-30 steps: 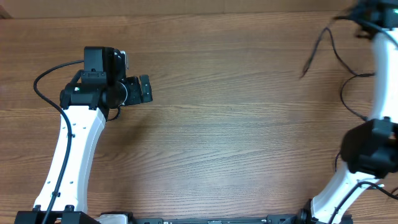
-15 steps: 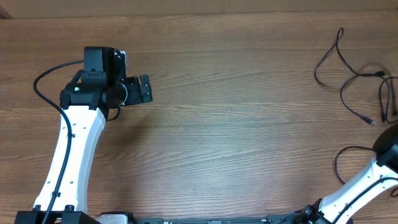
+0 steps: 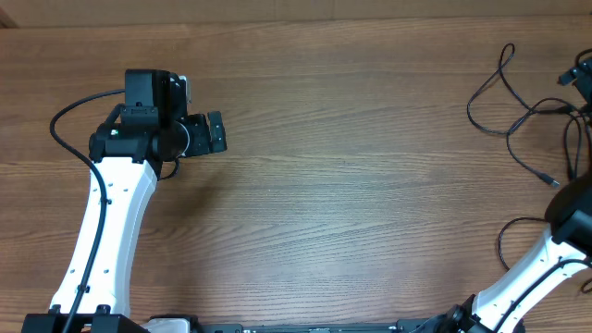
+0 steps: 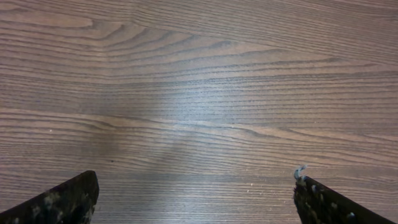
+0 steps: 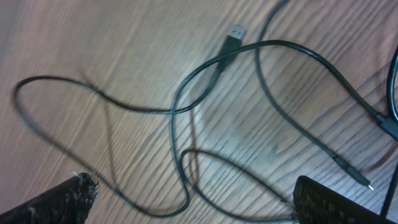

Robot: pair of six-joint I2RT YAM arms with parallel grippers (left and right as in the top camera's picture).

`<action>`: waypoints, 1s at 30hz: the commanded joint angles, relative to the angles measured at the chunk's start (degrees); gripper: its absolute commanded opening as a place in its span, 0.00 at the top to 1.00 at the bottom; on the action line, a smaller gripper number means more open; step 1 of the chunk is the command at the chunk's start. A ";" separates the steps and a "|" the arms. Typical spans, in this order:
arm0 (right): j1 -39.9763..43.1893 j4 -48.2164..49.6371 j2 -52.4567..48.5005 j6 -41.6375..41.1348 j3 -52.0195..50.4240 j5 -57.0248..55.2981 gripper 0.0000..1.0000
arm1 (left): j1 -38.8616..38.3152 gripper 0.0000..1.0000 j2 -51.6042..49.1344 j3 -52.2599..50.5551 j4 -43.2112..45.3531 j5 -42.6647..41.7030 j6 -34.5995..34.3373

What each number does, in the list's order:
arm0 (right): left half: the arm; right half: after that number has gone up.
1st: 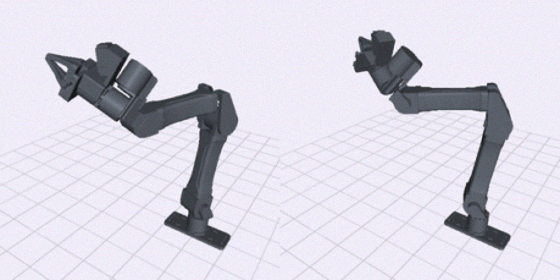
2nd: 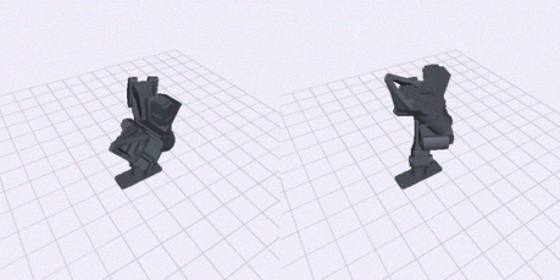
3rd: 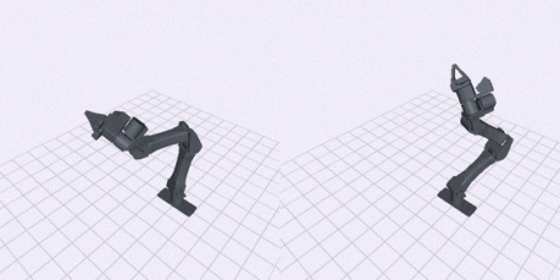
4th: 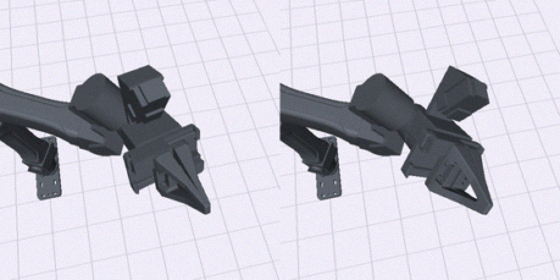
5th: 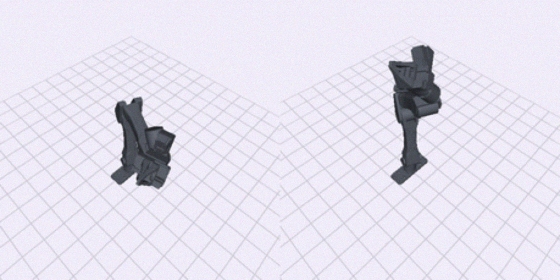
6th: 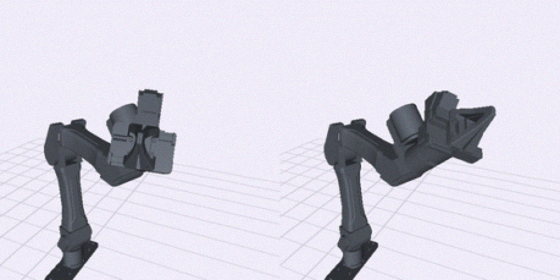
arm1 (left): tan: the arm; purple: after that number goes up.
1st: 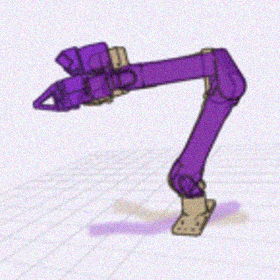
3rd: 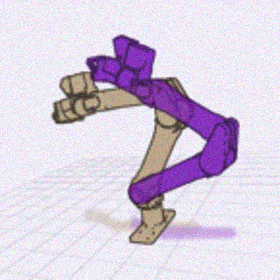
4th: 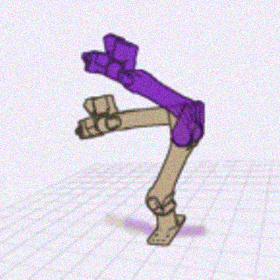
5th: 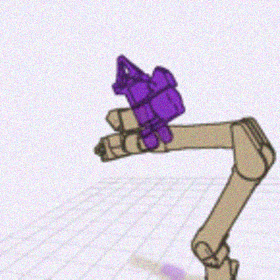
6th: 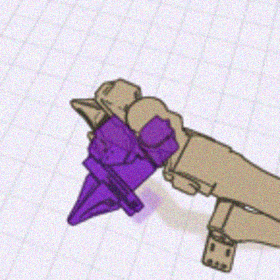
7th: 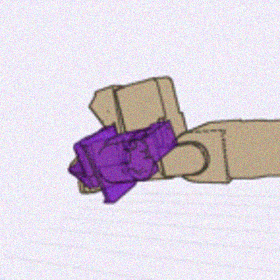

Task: Untangle cables
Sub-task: 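Release the cable and lift the right gripper to the upper right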

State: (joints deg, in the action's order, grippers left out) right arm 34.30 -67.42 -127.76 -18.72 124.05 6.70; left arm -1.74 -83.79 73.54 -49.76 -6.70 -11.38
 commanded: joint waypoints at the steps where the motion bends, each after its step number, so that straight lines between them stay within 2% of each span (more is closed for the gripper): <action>1: -2.25 -0.48 8.68 2.60 0.17 0.46 0.00 | 0.22 0.00 0.63 0.48 0.09 -0.37 1.09; 10: -12.17 -6.58 15.50 2.73 0.17 0.46 0.00 | 0.22 0.00 0.63 0.48 0.09 -0.37 1.09; 20: -26.58 -14.14 15.52 2.71 0.04 -0.83 0.00 | 0.22 0.00 0.63 0.48 0.09 -0.39 1.09; 30: -33.97 -16.70 15.52 2.29 0.04 -0.17 0.00 | 0.22 0.00 0.63 0.48 0.09 -0.37 1.11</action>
State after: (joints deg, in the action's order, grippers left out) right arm 1.41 -84.12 -112.77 -16.45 124.05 6.61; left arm -1.74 -83.79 73.54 -49.76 -6.70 -11.38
